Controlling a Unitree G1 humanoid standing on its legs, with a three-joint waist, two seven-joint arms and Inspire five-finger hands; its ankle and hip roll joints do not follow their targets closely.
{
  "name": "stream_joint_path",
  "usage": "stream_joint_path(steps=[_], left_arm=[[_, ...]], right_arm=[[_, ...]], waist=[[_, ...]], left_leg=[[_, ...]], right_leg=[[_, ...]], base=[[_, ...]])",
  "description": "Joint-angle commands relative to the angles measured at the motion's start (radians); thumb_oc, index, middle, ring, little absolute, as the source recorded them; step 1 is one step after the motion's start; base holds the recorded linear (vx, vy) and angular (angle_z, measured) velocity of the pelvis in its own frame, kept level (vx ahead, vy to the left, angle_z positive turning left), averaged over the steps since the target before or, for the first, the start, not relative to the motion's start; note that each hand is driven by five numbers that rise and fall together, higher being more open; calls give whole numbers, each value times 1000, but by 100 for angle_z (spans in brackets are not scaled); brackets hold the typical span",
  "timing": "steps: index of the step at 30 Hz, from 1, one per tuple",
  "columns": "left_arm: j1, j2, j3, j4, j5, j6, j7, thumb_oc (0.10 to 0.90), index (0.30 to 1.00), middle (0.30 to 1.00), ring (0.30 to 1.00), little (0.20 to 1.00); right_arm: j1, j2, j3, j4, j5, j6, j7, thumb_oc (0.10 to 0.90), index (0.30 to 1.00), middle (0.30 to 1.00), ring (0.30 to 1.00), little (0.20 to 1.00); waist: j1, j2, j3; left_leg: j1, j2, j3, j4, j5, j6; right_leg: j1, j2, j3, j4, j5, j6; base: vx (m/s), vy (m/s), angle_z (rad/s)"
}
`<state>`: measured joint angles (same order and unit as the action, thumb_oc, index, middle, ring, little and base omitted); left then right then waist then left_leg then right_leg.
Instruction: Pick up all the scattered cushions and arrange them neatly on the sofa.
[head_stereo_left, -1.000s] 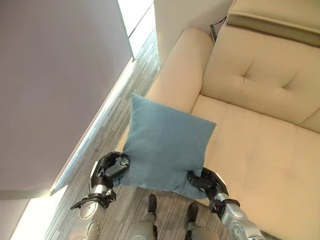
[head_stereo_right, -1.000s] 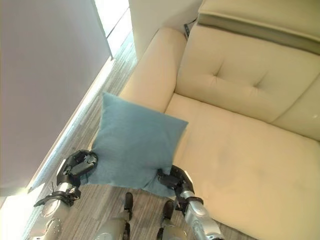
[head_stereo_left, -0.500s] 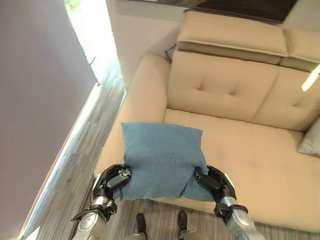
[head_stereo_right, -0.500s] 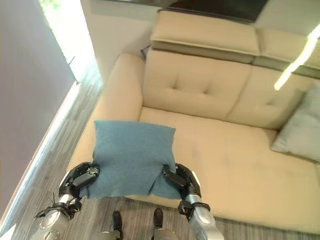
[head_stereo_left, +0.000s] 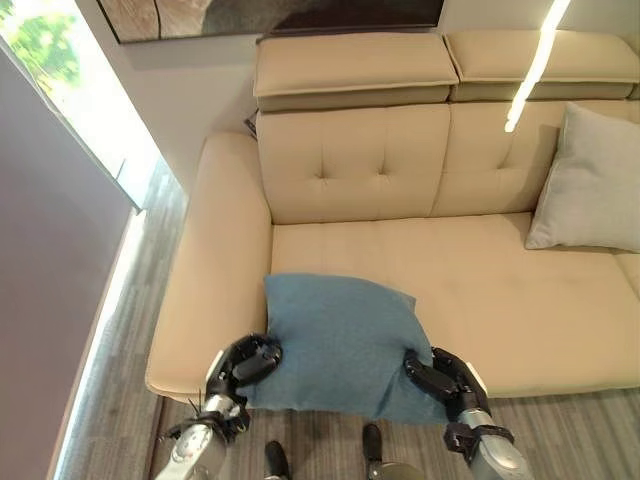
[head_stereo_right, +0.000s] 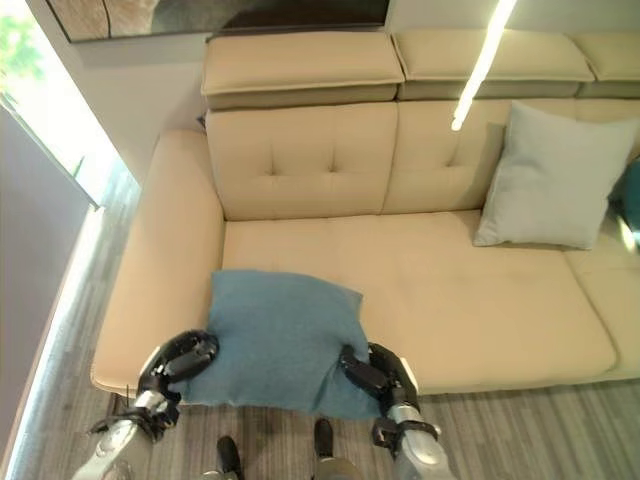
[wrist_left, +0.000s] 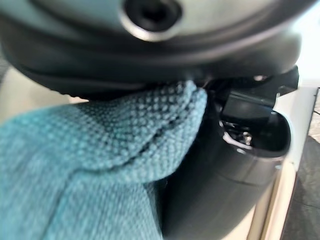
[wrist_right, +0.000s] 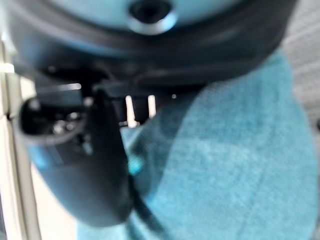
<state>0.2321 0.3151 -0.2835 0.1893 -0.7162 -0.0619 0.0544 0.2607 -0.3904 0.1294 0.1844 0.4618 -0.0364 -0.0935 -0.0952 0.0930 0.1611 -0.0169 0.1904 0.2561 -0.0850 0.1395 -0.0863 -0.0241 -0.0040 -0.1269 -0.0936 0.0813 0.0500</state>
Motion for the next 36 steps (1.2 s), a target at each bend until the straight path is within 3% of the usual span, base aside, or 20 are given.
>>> stream_joint_path(steps=[1, 2, 3, 9, 12, 16, 19, 20, 21, 22, 23, 24, 28, 33, 36], left_arm=[[-125, 7, -90, -127, -10, -61, -111, 400, 300, 300, 300, 300], [-131, 4, -92, -127, -13, -64, -105, 400, 300, 300, 300, 300], [-134, 1, -94, -131, -11, -67, -102, 400, 300, 300, 300, 300], [-141, -4, -99, -118, -6, -58, -102, 400, 300, 300, 300, 300], [-157, -11, -104, -120, -5, -58, -92, 400, 300, 300, 300, 300], [-153, -11, -92, -132, -4, -59, -83, 400, 300, 300, 300, 300], [-144, 0, -77, -143, 2, -57, -79, 400, 300, 300, 300, 300], [-142, 9, -68, -147, 7, -58, -74, 400, 300, 300, 300, 300], [-143, 9, -68, -147, 7, -58, -74, 400, 300, 300, 300, 300], [-146, 15, -61, -143, 4, -63, -61, 400, 300, 300, 300, 300], [-146, 15, -61, -143, 4, -63, -61, 400, 300, 300, 300, 300], [-143, 14, -55, -140, 4, -65, -56, 400, 300, 300, 300, 300], [-138, 14, -51, -137, 6, -63, -63, 400, 300, 300, 300, 300], [-139, -8, -50, -124, 14, -71, -62, 400, 300, 300, 300, 300], [-132, -9, -43, -118, 22, -76, -80, 400, 300, 300, 300, 300]], right_arm=[[-139, 105, 6, -216, 31, -164, 41, 400, 300, 300, 300, 300], [-146, 102, 5, -214, 35, -164, 36, 400, 300, 300, 300, 300], [-154, 96, 7, -215, 37, -162, 37, 400, 300, 300, 300, 300], [-129, 95, 1, -219, 50, -151, 46, 400, 300, 300, 300, 300], [-135, 104, -3, -217, 65, -156, 30, 400, 300, 300, 300, 300], [-152, 121, 7, -203, 63, -156, 25, 400, 300, 300, 300, 300], [-164, 128, 17, -204, 52, -151, 30, 400, 300, 300, 300, 300], [-178, 134, 29, -205, 36, -145, 34, 400, 300, 300, 300, 300], [-179, 134, 29, -205, 36, -145, 34, 400, 300, 300, 300, 300], [-192, 141, 44, -202, 23, -143, 34, 400, 300, 300, 300, 300], [-192, 141, 44, -202, 23, -143, 34, 400, 300, 300, 300, 300], [-196, 149, 48, -204, 15, -139, 36, 400, 300, 300, 300, 300], [-209, 147, 52, -205, 16, -134, 42, 400, 300, 300, 300, 300], [-201, 138, 42, -218, -8, -135, 41, 400, 300, 300, 300, 300], [-207, 136, 47, -215, -15, -139, 46, 400, 300, 300, 300, 300]], waist=[[-30, -102, -38], [-28, -104, -26], [-20, -111, -20], [-27, -104, -35], [-16, -106, -26], [-2, -116, -41], [20, -124, -45], [27, -124, -31], [28, -125, -31], [27, -120, -9], [27, -121, -10], [28, -113, -7], [32, -99, -13], [1, -99, -12], [-2, -102, -21]], left_leg=[[13, -51, -34, 158, -188, 14], [7, -61, -58, 187, -201, 18], [-15, -104, -120, 222, -223, 30], [-16, -177, -109, 202, -243, 66], [-77, -211, -120, 227, -238, 71], [-47, -221, -140, 196, -253, 88], [-30, -215, -121, 188, -267, 106], [-14, -206, -114, 185, -275, 119], [-15, -206, -113, 186, -275, 120], [-7, -196, -111, 194, -286, 133], [-8, -196, -111, 196, -286, 133], [16, -191, -111, 188, -299, 137], [61, -183, -121, 159, -314, 130], [132, -193, -173, 128, -329, 110], [170, -188, -182, 115, -347, 96]], right_leg=[[59, -61, 24, 53, -173, 48], [64, -59, 28, 56, -173, 44], [69, -57, 37, 52, -172, 35], [93, -44, 38, 29, -172, 35], [88, -33, 54, 26, -171, 32], [97, -17, 76, 29, -178, 38], [73, -27, 86, 128, -197, 54], [19, -32, 83, 249, -187, 87], [16, -33, 84, 253, -189, 88], [-62, -47, 74, 378, -152, 133], [-64, -47, 74, 382, -154, 134], [-93, -89, 40, 385, -140, 138], [-104, -143, -19, 279, -140, 115], [-153, -133, 40, 147, -82, 132], [-131, -145, 11, 105, -61, 134]], base=[[-39, -154, 19], [-46, -170, 3], [-27, -114, -10], [47, -44, -8], [6, 1, 2], [117, 47, -41], [82, 79, -35], [50, 76, -28], [11, 75, -38], [-17, 25, -38], [58, 15, -32], [74, -9, 3], [175, -50, 2], [197, -99, 19], [196, -183, 38]])
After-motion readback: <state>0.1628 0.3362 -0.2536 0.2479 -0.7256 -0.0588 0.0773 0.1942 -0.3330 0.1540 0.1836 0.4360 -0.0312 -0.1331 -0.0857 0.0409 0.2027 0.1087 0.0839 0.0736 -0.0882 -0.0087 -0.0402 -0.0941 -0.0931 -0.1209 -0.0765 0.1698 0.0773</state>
